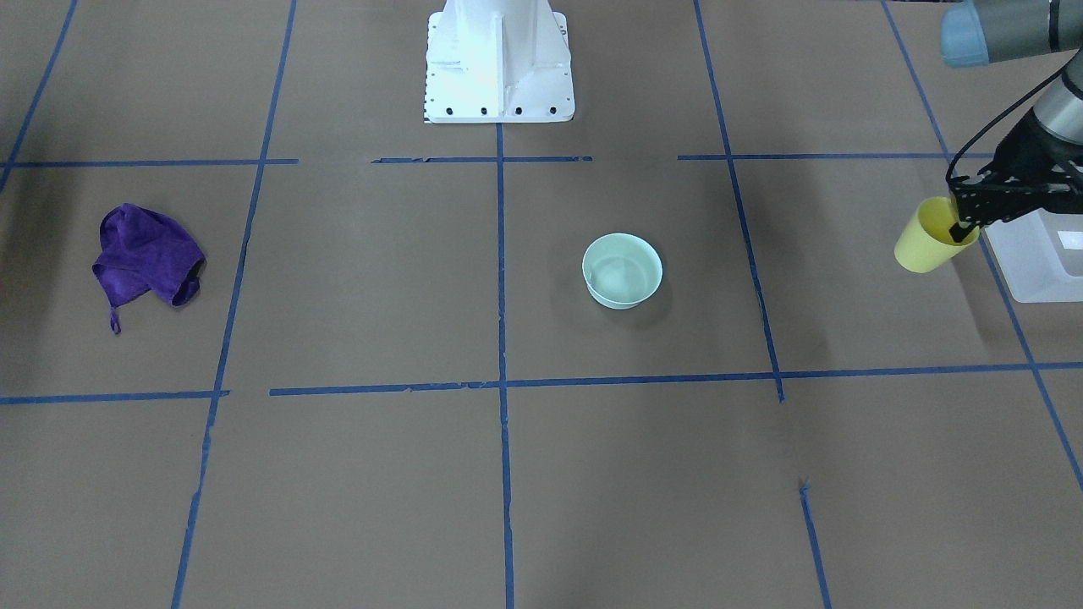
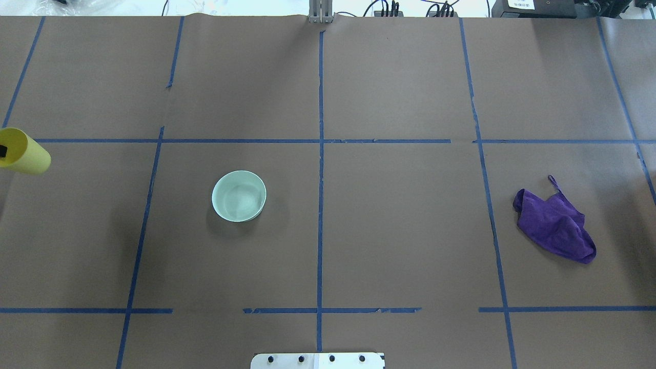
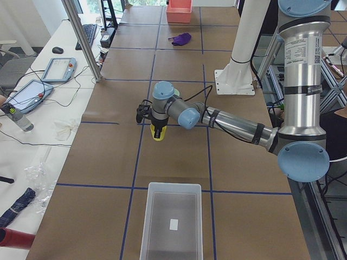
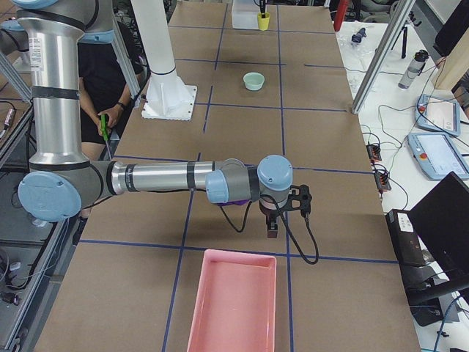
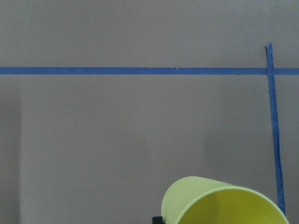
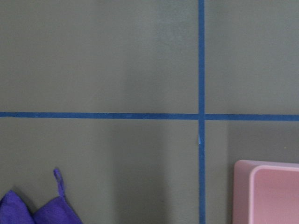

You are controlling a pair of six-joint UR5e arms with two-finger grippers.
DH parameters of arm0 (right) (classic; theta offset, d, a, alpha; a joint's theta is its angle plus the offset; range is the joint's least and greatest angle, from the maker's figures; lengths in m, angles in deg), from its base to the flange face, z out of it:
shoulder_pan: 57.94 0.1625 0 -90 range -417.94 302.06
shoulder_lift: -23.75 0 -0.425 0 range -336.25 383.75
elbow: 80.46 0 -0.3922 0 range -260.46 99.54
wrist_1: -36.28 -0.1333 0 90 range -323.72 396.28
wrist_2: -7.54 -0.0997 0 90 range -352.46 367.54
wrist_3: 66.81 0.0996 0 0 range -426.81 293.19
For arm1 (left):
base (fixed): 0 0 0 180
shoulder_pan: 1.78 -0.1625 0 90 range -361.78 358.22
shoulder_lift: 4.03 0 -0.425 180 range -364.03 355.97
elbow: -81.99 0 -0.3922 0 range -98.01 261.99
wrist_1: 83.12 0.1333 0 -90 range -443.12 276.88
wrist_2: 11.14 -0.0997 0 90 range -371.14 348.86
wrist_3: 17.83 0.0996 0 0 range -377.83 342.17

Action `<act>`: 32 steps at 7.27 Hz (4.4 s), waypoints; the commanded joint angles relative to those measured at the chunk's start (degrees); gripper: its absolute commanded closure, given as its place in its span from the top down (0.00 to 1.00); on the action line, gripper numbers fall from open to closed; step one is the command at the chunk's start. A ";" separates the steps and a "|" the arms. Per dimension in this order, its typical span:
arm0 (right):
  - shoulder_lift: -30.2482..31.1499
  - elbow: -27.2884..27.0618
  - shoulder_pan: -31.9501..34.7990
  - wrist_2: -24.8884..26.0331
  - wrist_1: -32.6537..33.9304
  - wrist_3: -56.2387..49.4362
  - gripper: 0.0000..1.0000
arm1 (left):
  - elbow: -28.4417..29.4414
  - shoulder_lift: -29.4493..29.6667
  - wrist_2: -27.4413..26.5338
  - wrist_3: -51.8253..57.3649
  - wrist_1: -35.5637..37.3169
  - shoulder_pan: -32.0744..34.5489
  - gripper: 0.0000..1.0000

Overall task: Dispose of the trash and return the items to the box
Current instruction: 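Lift the cup with the left gripper while the right reaches the purple cloth, then lift the purple cloth with the right gripper while the left carries the cup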

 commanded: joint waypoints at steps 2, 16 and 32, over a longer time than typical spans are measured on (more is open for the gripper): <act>5.04 -3.98 -9.89 -0.64 -17.83 20.67 1.00 | -0.42 8.39 -0.59 20.63 17.99 12.48 0.00; 14.54 -10.84 -44.39 21.77 -30.59 45.81 0.00 | 16.71 10.07 -1.11 43.53 14.68 25.86 0.00; 10.06 -28.77 -7.84 12.63 8.87 5.22 0.00 | 31.30 -8.31 8.72 33.79 -16.59 15.06 0.00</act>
